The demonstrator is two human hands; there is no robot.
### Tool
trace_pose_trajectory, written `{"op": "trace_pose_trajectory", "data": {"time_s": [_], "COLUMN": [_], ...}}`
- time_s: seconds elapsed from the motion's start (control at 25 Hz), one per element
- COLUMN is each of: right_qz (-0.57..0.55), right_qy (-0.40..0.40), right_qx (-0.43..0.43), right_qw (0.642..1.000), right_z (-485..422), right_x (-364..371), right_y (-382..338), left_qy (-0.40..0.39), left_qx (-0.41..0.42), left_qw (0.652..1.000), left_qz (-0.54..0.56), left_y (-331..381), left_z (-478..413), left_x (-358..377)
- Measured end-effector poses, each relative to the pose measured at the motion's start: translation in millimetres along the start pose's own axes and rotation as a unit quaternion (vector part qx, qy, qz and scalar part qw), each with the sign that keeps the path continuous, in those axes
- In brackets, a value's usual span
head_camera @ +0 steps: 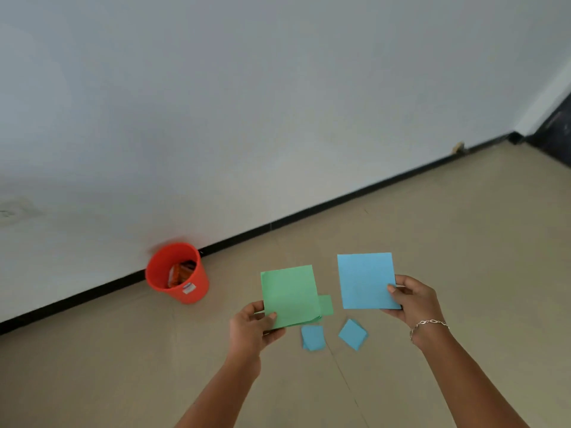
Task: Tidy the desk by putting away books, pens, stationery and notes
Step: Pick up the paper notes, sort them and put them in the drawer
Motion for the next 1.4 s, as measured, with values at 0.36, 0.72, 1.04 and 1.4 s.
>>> {"op": "trace_pose_trajectory", "data": {"time_s": [0.36, 0.72, 1.04, 1.4], "right_qz": [0.031, 0.057, 0.063, 0.112], "right_qy": [-0.231, -0.51, -0.648, -0.756], "right_qx": [-0.051, -0.076, -0.064, -0.027], "right_qw": [0.971, 0.855, 0.757, 0.644], "right_z": [80.6, 299.0, 538.8, 758.7], "right_x": [131.4, 314.2, 418.6, 456.3], "right_y": [-73.0, -75.2, -53.6, -16.1], "left_qy": [0.146, 0.364, 0.486, 0.595], "left_qx": [0.104, 0.157, 0.203, 0.161], "left_qw": [0.963, 0.837, 0.706, 0.58], "left_qz": [0.202, 0.377, 0.473, 0.533], "left_y": [12.0, -82.3, -175.8, -326.2], "left_z": [146.7, 305.4, 444.2, 566.5], "left_x": [-149.2, -333.2, -485.0, -587.2]}}
Point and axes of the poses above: each hand's wrist, its own z-axis away from the middle knuckle, its own x-axis out of the palm, y = z × x, the point moved 2 cm from there along -z, towards the middle knuckle, and after that the axes turned 13 degrees about -x, right-handed, at the moved point
